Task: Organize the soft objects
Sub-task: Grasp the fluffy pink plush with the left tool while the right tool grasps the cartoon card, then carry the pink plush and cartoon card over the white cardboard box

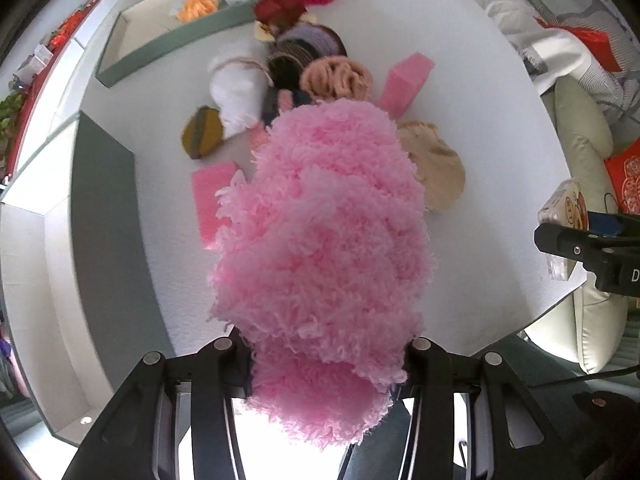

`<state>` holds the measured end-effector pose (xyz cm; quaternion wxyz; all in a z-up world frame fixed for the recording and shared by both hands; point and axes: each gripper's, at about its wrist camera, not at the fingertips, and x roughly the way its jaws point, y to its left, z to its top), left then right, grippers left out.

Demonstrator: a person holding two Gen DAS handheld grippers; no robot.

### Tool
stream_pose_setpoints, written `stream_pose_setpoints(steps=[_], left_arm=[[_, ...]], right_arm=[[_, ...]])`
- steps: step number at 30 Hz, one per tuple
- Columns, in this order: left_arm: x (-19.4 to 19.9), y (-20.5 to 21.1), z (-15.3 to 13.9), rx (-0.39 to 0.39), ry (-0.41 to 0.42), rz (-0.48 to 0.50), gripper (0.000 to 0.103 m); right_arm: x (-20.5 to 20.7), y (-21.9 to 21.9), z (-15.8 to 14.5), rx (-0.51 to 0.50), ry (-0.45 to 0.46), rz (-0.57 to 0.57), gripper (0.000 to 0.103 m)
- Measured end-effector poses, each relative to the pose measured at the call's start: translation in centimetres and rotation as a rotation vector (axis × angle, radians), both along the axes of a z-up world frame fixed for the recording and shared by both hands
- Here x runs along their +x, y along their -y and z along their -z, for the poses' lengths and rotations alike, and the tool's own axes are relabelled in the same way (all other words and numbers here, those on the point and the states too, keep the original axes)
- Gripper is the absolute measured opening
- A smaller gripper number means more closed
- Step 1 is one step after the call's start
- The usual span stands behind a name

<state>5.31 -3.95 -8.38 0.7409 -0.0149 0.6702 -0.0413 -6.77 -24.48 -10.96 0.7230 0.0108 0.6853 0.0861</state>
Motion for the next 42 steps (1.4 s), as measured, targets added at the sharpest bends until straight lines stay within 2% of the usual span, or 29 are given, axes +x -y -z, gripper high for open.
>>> stream_pose_setpoints(steps=[2,3,5,9,20,25,30,36,42], left_arm=[[-0.2,-0.3,-0.3,0.009,0.019,0.003,0.047],[-0.4,-0.7,-0.7,0.008,0.026,0.003,0.047],[-0.8,-1.1,-0.9,0.009,0.045,0.003,0.047],[-1.3,-1.3,-2.2,0.025,0.077,-0.027,0.047],[-3.8,-3.4,-5.9,0.037,0.157,-0.233,0.047],[-5.7,-3.1,-6.8,0.046,0.165,-0.311,0.047],[-8.0,-3.4,-8.3,0.080,0.168,-0.374,0.047],[-9.6,-5.6,-9.9,0.108,0.195,-0.438,0.047],[-9.9,-9.8,-10.6,0.135,0.230,-0.466,0.047]], right_arm=[[0.3,0.5,-1.0,0.002,0.014,0.008,0.083],[-0.2,-1.3,-2.0,-0.001,0.023,0.008,0.083],[-0.9,-1.5,-3.3,-0.005,0.040,0.009,0.083],[-1.5,-2.7,-3.9,-0.001,0.062,0.001,0.083],[-1.6,-4.3,-6.4,-0.009,0.130,-0.097,0.083],[-3.0,-4.0,-7.5,-0.039,0.162,-0.162,0.083],[-4.3,-3.2,-7.7,-0.010,0.149,-0.177,0.083],[-5.2,-4.7,-7.9,0.029,0.144,-0.226,0.083],[-4.5,-7.7,-9.8,0.059,0.207,-0.254,0.083]])
